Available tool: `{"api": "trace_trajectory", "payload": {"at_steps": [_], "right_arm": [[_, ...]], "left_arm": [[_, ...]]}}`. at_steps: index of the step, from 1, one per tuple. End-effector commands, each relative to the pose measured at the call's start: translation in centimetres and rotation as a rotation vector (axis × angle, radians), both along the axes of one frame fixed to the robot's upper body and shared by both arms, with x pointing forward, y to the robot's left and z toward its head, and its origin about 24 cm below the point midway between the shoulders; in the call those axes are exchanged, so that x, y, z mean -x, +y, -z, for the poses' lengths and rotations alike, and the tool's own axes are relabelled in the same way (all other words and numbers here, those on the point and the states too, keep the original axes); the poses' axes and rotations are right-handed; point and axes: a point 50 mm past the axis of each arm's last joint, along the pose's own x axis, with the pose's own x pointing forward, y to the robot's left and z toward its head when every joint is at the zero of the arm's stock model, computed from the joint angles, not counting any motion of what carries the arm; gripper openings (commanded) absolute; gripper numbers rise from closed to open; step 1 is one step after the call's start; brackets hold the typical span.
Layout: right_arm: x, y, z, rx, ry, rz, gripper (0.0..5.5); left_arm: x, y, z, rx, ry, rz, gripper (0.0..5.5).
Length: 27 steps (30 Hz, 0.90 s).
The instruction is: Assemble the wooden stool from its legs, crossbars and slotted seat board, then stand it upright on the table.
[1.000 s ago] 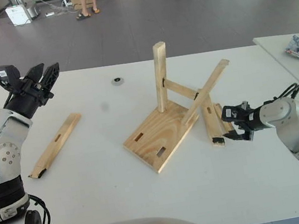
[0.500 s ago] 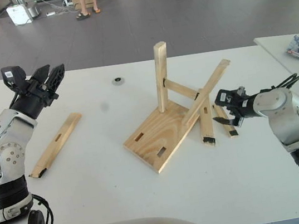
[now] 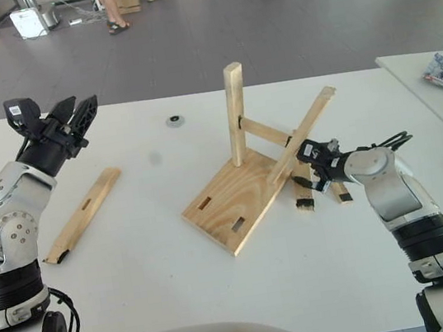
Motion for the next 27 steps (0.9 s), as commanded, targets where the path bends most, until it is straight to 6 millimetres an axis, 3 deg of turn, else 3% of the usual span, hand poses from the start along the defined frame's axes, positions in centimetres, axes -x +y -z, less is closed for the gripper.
{"api": "trace_trajectory", "payload": {"at_steps": [1, 7, 9, 13, 17, 20, 24, 27], "right_arm": [[-0.6, 0.9, 1.1, -0.004, 0.018, -0.003, 4.31], [-4.8, 2.5, 2.3, -0.002, -0.132, 0.080, 4.31], [-5.9, 4.0, 2.5, -0.109, -0.148, 0.065, 4.31], [-6.1, 8.9, 3.1, -0.350, -0.125, -0.117, 4.31], [-6.2, 10.9, 4.1, -0.385, -0.122, -0.161, 4.31], [-6.8, 9.7, 3.6, -0.373, -0.151, -0.114, 4.31], [-8.4, 5.1, -0.7, -0.390, -0.330, 0.125, 4.31], [-7.2, 1.3, -2.7, -0.408, -0.476, 0.319, 4.31]], "left_arm": [[0.0, -0.2, 0.2, -0.003, 0.010, -0.005, 2.75], [-0.1, -0.4, 0.2, 0.005, 0.010, 0.003, 2.75], [-0.2, -0.5, 0.2, 0.005, 0.010, 0.006, 2.75], [-0.3, -0.5, 0.2, 0.008, 0.008, 0.005, 2.75], [-0.3, -0.5, 0.3, 0.013, 0.006, -0.001, 2.75], [-0.2, -0.4, 0.3, 0.014, 0.005, -0.006, 2.75], [-0.2, 0.7, 0.3, 0.030, 0.007, -0.045, 2.75], [0.3, 1.2, 0.8, 0.040, 0.018, -0.074, 2.75]]}}
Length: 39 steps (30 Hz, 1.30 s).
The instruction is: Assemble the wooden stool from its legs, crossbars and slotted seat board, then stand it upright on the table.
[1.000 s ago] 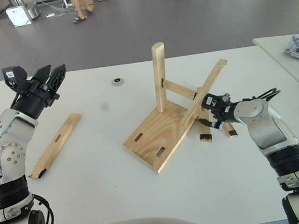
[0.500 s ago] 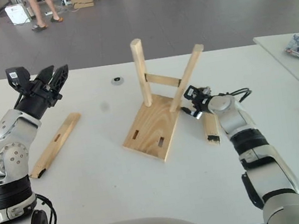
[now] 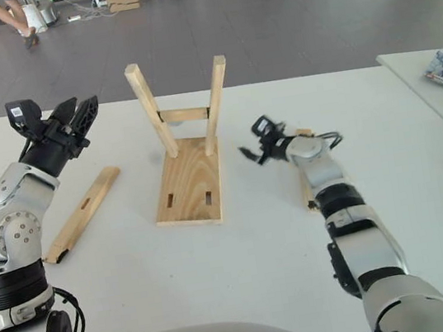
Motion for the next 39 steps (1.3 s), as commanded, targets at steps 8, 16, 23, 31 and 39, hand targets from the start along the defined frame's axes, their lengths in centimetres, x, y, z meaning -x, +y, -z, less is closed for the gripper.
{"api": "trace_trajectory", "payload": {"at_steps": [8, 16, 23, 31, 39], "right_arm": [[8.2, -6.9, 0.2, -0.030, 0.008, 0.472, 4.31], [10.2, -7.8, 1.7, 0.016, 0.164, 0.522, 4.31], [11.9, -7.8, 3.4, 0.077, 0.290, 0.482, 4.31], [15.5, -9.0, 8.3, -0.203, 0.570, 0.651, 3.99], [17.0, -11.1, 10.5, -0.341, 0.780, 0.660, 2.44]], "left_arm": [[2.7, 0.7, 0.3, -0.017, -0.009, -0.099, 2.75], [3.2, 0.2, -0.6, -0.012, -0.036, -0.101, 2.75], [3.4, 0.0, -0.7, -0.015, -0.031, -0.101, 2.75], [3.3, -0.1, -0.8, -0.017, -0.031, -0.089, 2.75], [2.9, -0.8, -0.7, 0.004, -0.018, -0.061, 2.75]]}}
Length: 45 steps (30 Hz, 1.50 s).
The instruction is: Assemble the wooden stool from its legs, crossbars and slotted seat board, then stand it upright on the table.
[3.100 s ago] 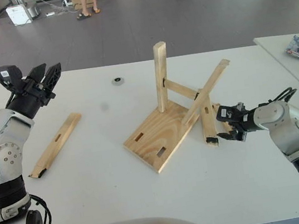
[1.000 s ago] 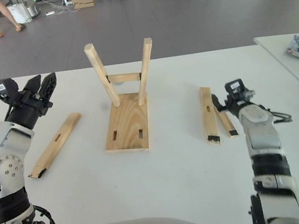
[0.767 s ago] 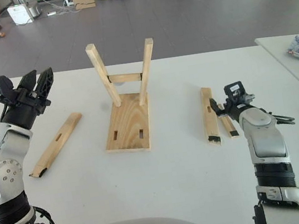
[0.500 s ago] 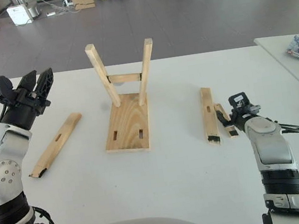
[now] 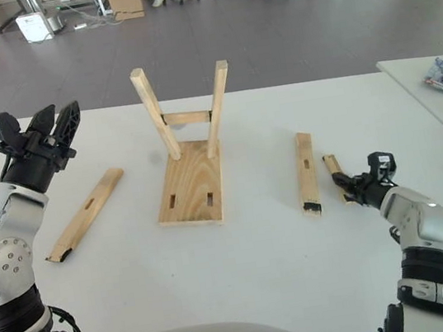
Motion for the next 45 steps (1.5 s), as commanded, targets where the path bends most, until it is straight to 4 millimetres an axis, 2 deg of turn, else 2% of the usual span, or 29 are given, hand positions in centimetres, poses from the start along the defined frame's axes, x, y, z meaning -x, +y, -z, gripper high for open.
{"api": "trace_trajectory", "payload": {"at_steps": [1, 3, 5, 7, 9, 11, 12, 14, 16, 18, 20, 22, 25, 28, 30, 35, 41, 45], "right_arm": [[4.4, 0.5, 5.5, 0.082, 0.333, -0.121, 2.21], [4.8, 0.7, 5.8, 0.235, 0.366, -0.279, 1.87], [5.0, 0.8, 6.0, 0.282, 0.373, -0.331, 1.51], [5.2, 0.5, 6.3, 0.291, 0.379, -0.321, 1.35], [5.3, 0.3, 6.6, 0.226, 0.378, -0.259, 1.34], [4.6, 0.3, 6.3, 0.126, 0.329, -0.177, 1.34], [2.8, -0.1, 4.9, 0.122, 0.248, -0.139, 1.34], [-1.8, -0.7, 0.1, 0.171, 0.009, -0.104, 1.33], [-6.1, 0.6, -6.4, 0.214, -0.287, -0.125, 1.33], [-8.4, 3.3, -12.0, 0.154, -0.533, -0.177, 1.33], [-9.3, 7.1, -17.0, 0.113, -0.750, -0.284, 1.33], [-9.2, 10.9, -20.9, 0.066, -0.946, -0.396, 1.32], [-8.4, 16.0, -23.9, -0.033, -1.130, -0.585, 1.32], [-7.5, 19.2, -24.3, -0.029, -1.185, -0.723, 1.32], [-7.0, 20.3, -24.0, -0.057, -1.191, -0.771, 1.32], [-5.5, 22.8, -22.8, -0.031, -1.176, -0.916, 1.32], [-4.4, 23.8, -21.0, 0.018, -1.125, -1.032, 1.32], [-4.4, 24.0, -20.6, 0.023, -1.122, -1.030, 1.32]], "left_arm": [[-0.3, -0.4, 0.0, 0.004, 0.020, 0.022, 2.75], [-0.3, -0.3, -0.1, 0.003, 0.020, 0.019, 2.75], [-0.3, -0.2, 0.0, 0.005, 0.023, 0.017, 2.75], [-0.3, -0.2, 0.0, 0.007, 0.023, 0.013, 2.75], [-0.2, -0.1, 0.4, 0.025, 0.035, 0.004, 2.75], [-0.2, 0.3, 2.3, 0.078, 0.163, -0.015, 2.75], [-0.1, 1.0, 3.5, 0.087, 0.227, -0.041, 2.75], [-0.2, 2.6, 5.0, 0.085, 0.333, -0.129, 2.75], [-1.2, 3.1, 4.4, 0.053, 0.341, -0.172, 2.75], [-2.5, 2.1, 2.8, 0.041, 0.275, -0.121, 2.75], [-3.9, 0.8, -0.3, 0.082, 0.140, -0.057, 2.75], [-4.3, -0.5, -2.7, 0.237, 0.028, 0.123, 2.75], [-3.7, -3.4, -4.8, 0.341, -0.024, 0.408, 2.75], [-2.2, -6.6, -8.1, 0.376, -0.104, 0.679, 2.75], [-1.4, -7.9, -8.8, 0.367, -0.111, 0.786, 2.75], [-1.1, -9.1, -8.6, 0.378, -0.078, 0.782, 2.75], [-1.9, -8.8, -7.8, 0.409, -0.041, 0.658, 2.75], [-2.7, -8.1, -6.9, 0.412, -0.010, 0.535, 1.92]]}}
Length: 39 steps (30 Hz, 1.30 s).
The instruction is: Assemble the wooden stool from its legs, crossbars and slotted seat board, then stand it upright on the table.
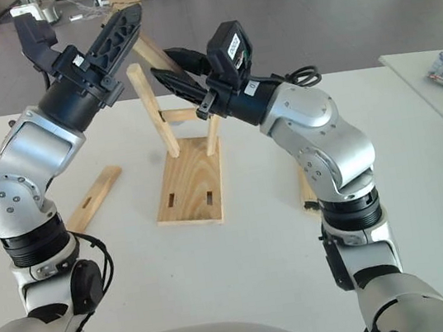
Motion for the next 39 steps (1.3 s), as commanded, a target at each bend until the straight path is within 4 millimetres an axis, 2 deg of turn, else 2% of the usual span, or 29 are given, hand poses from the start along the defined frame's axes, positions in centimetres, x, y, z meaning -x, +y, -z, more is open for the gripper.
{"api": "trace_trajectory", "payload": {"at_steps": [1, 6, 11, 24, 27, 28, 29, 31, 33, 36, 39], "right_arm": [[0.1, 0.2, 0.4, 0.010, 0.000, 0.000, 1.32], [0.1, 0.4, 0.6, 0.012, -0.002, 0.007, 1.32], [-0.1, 0.7, 0.7, 0.007, -0.002, 0.014, 1.32], [-0.9, 0.8, 0.7, 0.002, -0.048, 0.109, 1.32], [-1.1, 0.9, 1.0, -0.031, -0.003, 0.107, 1.32], [-1.0, 1.0, 1.1, -0.043, 0.018, 0.092, 1.32], [-0.8, 1.2, 1.3, -0.048, 0.035, 0.070, 1.69], [-0.6, 1.5, 1.6, -0.045, 0.045, 0.042, 2.04], [-0.6, 1.7, 2.1, -0.023, 0.050, 0.047, 2.48], [-0.7, 1.6, 2.5, -0.035, 0.067, 0.059, 3.03], [-0.7, 0.8, 2.6, -0.041, 0.073, 0.105, 3.72]], "left_arm": [[-0.5, 0.4, 1.0, -0.012, 0.049, -0.070, 1.74], [-0.1, -0.5, 1.5, -0.028, 0.063, -0.029, 0.98], [0.0, -1.0, 1.5, -0.020, 0.067, -0.010, 0.63], [-0.1, -1.0, 1.9, -0.016, 0.095, -0.007, 0.41], [-0.3, -0.8, 1.9, 0.006, 0.108, -0.029, 0.41], [-0.5, -0.5, 1.8, 0.018, 0.111, -0.047, 0.41], [-0.7, -0.2, 1.7, 0.035, 0.115, -0.063, 0.41], [-1.1, 0.6, 1.4, 0.059, 0.120, -0.097, 0.41], [-1.4, 2.2, 1.5, 0.043, 0.133, -0.157, 0.41], [-1.3, 5.7, 1.6, -0.030, 0.132, -0.251, 0.41], [-0.4, 10.8, 0.1, -0.130, 0.064, -0.344, 0.41]]}}
